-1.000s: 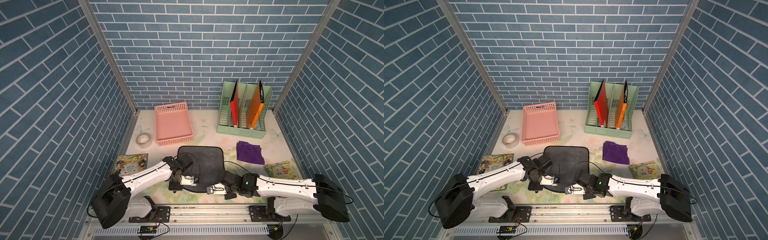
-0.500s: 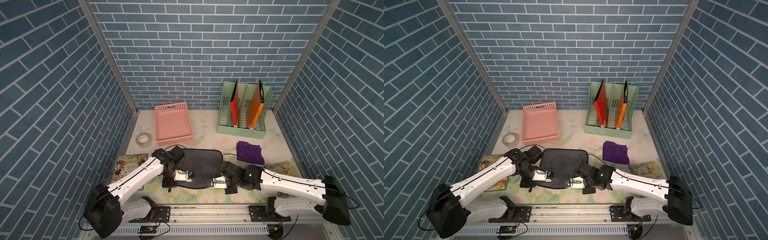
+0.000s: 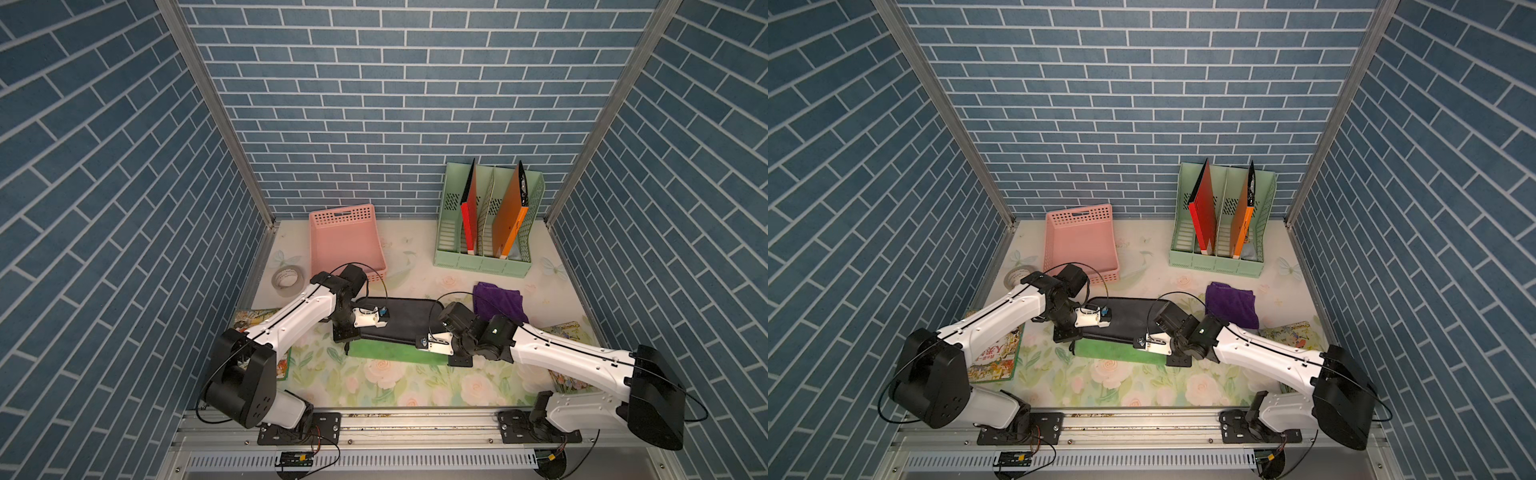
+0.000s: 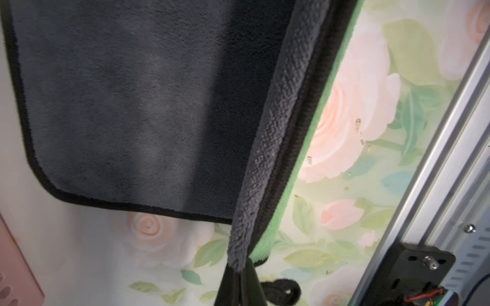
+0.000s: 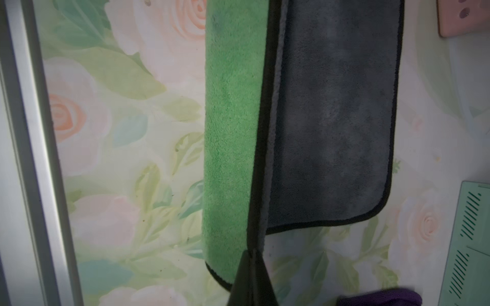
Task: Fold the square dishcloth
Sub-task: Fold the cleaning item at the center of the board.
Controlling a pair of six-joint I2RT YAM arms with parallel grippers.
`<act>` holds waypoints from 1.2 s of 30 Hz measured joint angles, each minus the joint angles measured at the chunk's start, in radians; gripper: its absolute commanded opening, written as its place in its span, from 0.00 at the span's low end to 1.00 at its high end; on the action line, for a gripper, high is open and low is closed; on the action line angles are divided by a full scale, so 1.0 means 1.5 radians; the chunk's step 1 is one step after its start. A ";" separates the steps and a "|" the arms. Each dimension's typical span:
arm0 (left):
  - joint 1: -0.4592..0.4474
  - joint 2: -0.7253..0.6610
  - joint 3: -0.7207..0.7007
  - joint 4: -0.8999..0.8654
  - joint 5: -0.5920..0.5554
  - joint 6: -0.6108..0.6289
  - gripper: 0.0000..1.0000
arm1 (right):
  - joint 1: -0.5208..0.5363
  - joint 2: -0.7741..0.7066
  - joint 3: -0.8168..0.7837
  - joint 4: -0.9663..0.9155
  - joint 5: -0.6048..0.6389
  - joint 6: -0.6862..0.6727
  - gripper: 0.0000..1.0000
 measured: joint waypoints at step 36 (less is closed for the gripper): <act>0.024 0.183 0.078 0.255 -0.163 -0.076 0.46 | -0.162 0.271 0.142 0.139 0.013 -0.126 0.87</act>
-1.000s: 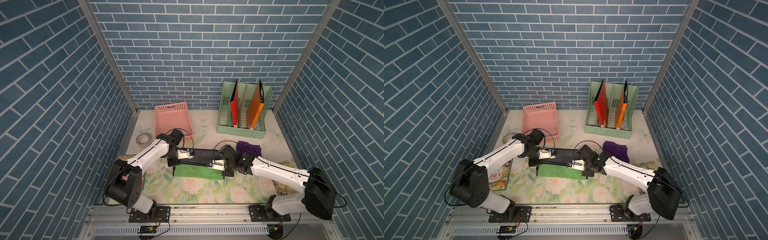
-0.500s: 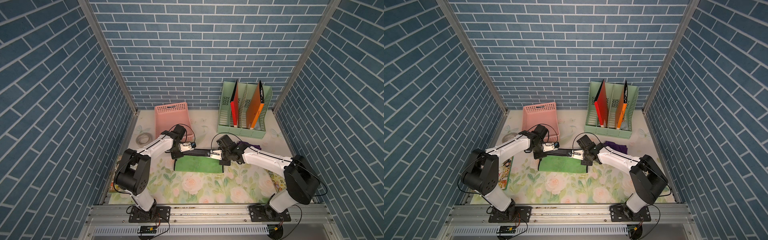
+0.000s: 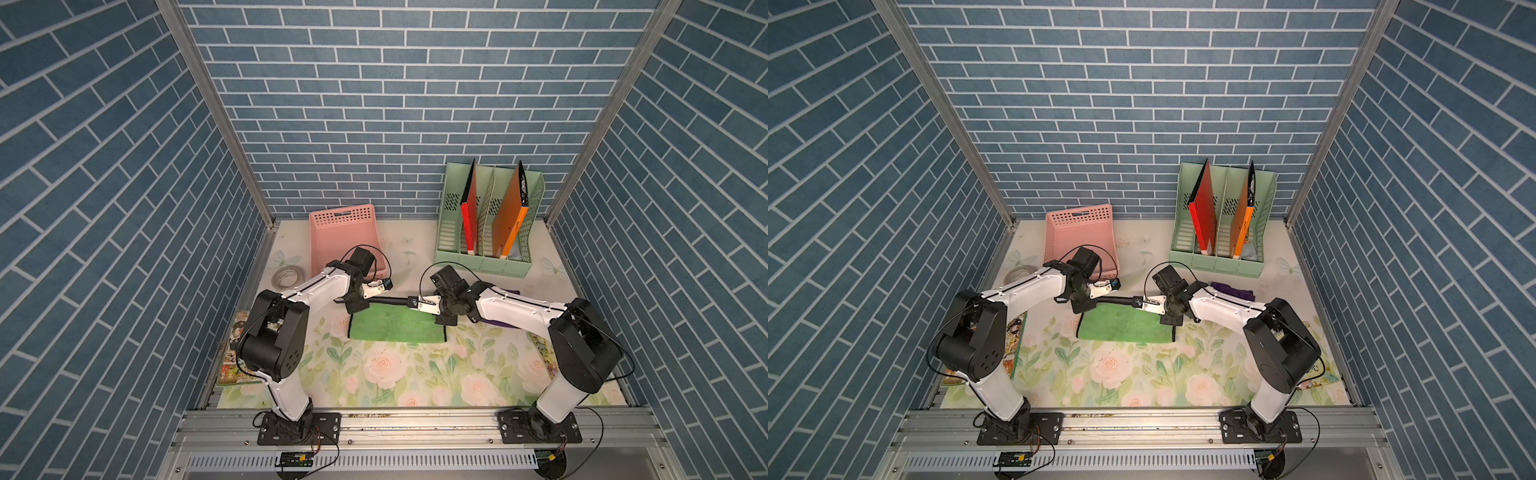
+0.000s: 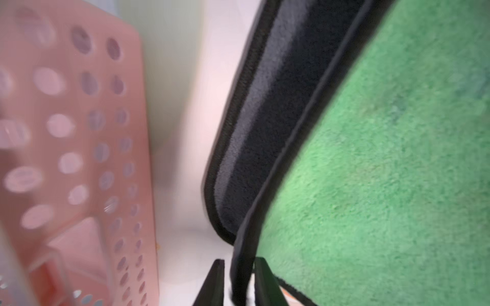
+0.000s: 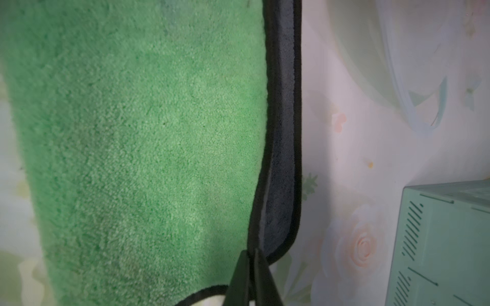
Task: Fold the square dishcloth
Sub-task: Fold the cleaning item at the center of the board, then adjust the cleaning item at the center of the board.
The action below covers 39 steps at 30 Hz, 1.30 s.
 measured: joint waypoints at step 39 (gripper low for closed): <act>-0.072 -0.108 -0.193 0.045 0.055 -0.095 0.53 | -0.001 0.052 -0.010 0.151 -0.120 0.650 0.00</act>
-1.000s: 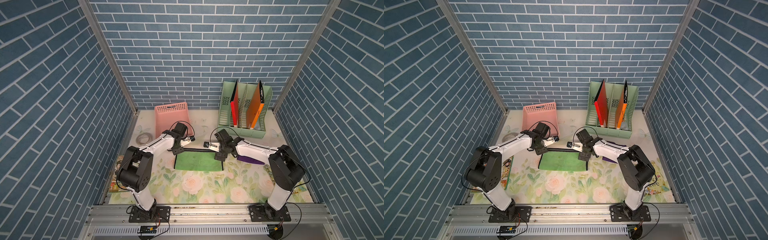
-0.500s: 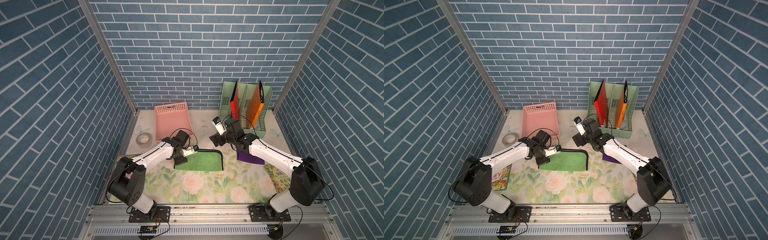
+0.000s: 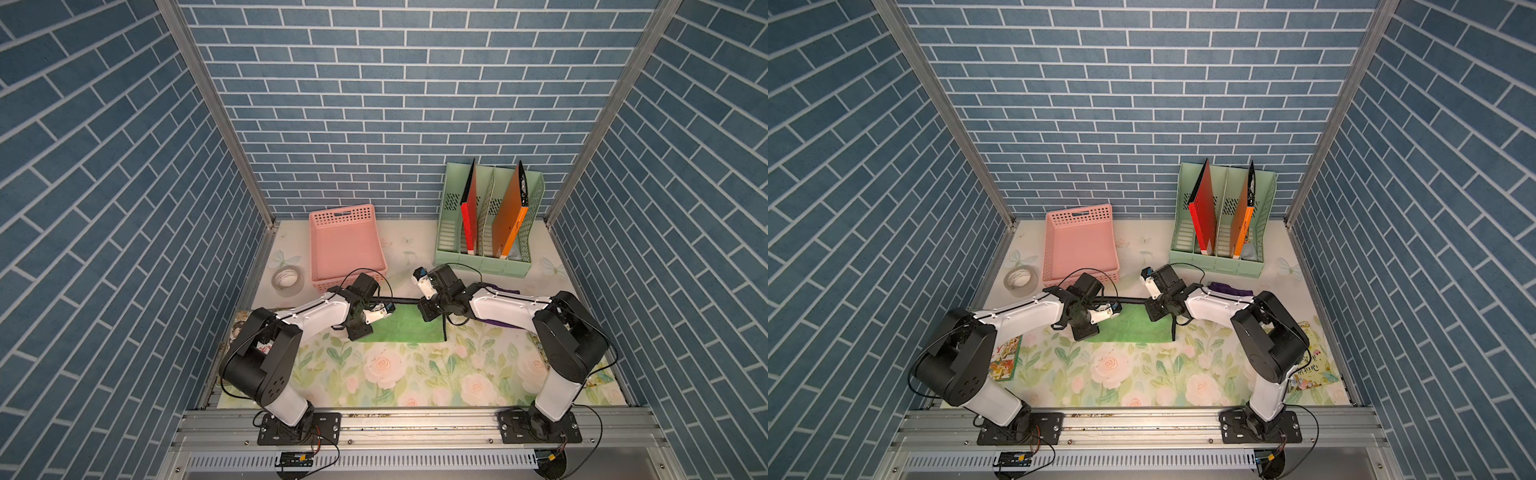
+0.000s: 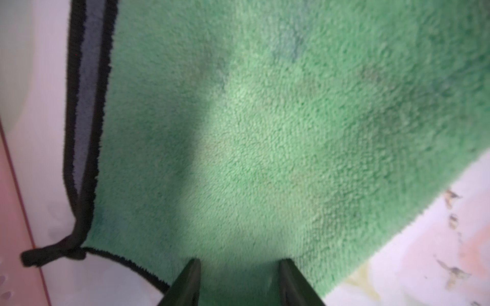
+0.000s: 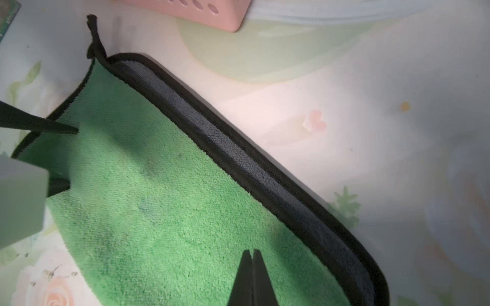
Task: Fold the square dishcloth
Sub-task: Adjust the cleaning item at the center of the board.
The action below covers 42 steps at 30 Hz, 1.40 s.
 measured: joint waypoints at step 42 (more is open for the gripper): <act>-0.055 0.136 0.127 0.129 -0.091 0.003 0.46 | 0.014 -0.214 -0.234 -0.096 0.091 0.188 0.00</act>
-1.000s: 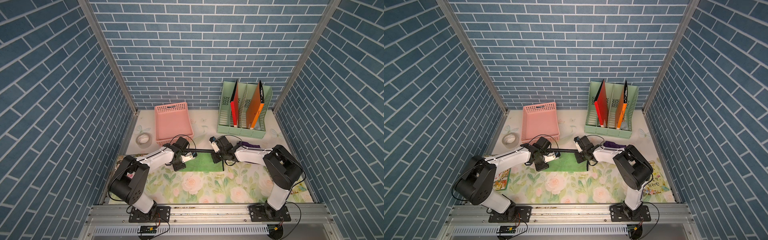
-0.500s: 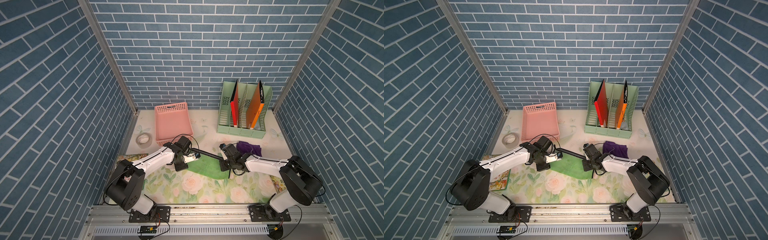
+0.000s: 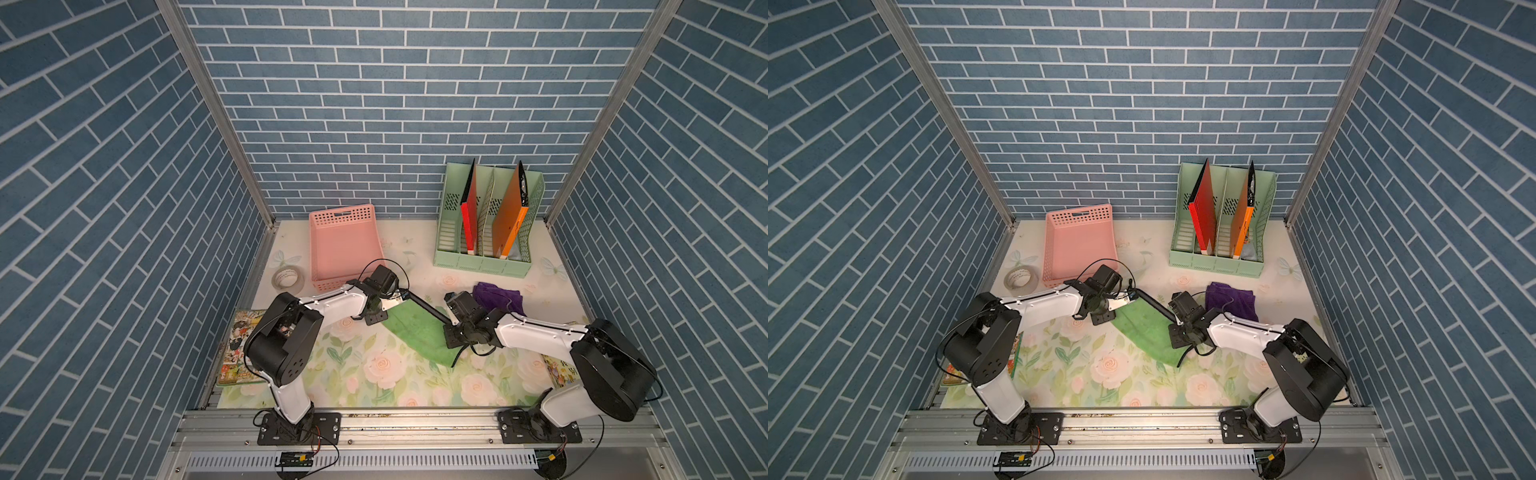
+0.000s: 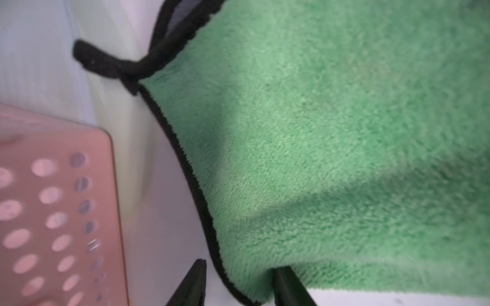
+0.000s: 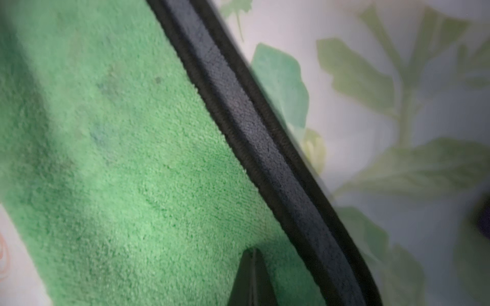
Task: Fold the square dishcloth
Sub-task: Adjust the cleaning item at the center of the board, then smooth out the cleaning item at the center of the board.
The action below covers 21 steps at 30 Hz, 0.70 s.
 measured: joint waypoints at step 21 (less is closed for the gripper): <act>-0.031 -0.049 0.110 -0.016 0.029 -0.016 0.59 | 0.043 -0.075 -0.026 -0.055 -0.009 0.067 0.00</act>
